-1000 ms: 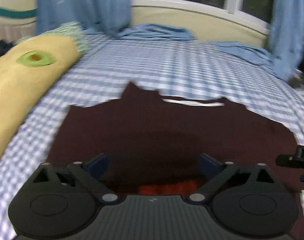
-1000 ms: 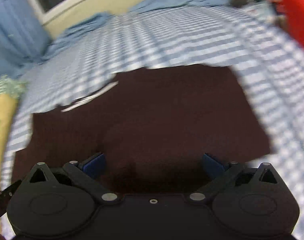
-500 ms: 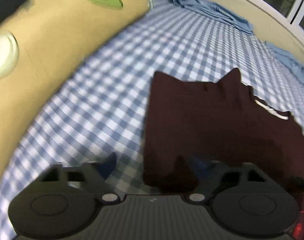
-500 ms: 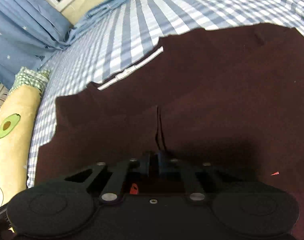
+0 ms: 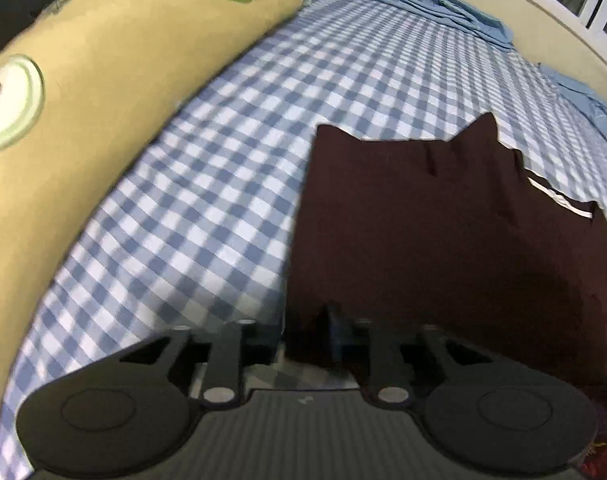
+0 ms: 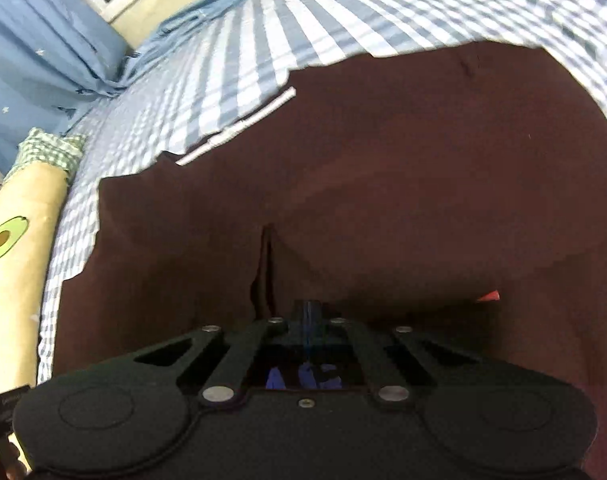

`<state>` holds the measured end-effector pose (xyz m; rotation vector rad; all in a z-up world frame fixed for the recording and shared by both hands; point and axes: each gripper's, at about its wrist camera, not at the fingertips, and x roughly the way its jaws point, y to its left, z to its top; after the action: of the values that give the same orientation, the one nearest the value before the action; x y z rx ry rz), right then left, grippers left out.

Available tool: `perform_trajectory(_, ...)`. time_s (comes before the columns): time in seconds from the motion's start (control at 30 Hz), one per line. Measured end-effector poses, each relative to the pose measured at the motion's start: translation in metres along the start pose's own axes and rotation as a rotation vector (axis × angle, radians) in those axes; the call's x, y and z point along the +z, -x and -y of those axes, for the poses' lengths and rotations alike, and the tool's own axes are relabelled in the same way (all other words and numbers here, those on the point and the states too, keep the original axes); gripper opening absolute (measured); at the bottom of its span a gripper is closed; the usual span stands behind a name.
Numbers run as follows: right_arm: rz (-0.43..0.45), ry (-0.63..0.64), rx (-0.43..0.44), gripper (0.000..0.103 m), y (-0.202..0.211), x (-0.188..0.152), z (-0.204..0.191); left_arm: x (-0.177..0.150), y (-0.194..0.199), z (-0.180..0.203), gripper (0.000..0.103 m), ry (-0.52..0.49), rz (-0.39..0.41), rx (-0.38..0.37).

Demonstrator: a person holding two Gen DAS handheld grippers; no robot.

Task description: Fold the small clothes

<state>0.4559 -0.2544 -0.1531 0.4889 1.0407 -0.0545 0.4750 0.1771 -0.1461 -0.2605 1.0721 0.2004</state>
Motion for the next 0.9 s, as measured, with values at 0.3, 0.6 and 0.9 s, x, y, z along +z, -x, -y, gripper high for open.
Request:
perform_trajectory(0.3,0.002,0.133,0.056,0.051,-0.013,0.017,-0.029,0.025,-0.016,0.003,0.078,0.035,0.039,0.045)
perform_trajectory(0.6,-0.005,0.153,0.005,0.0,-0.02,0.019,-0.039,0.029,-0.035,0.002,0.078,0.047,0.008,0.104)
perform_trajectory(0.9,-0.046,0.132,-0.025,0.019,-0.022,0.016,-0.026,0.02,-0.05,0.011,0.082,0.006,-0.071,0.192)
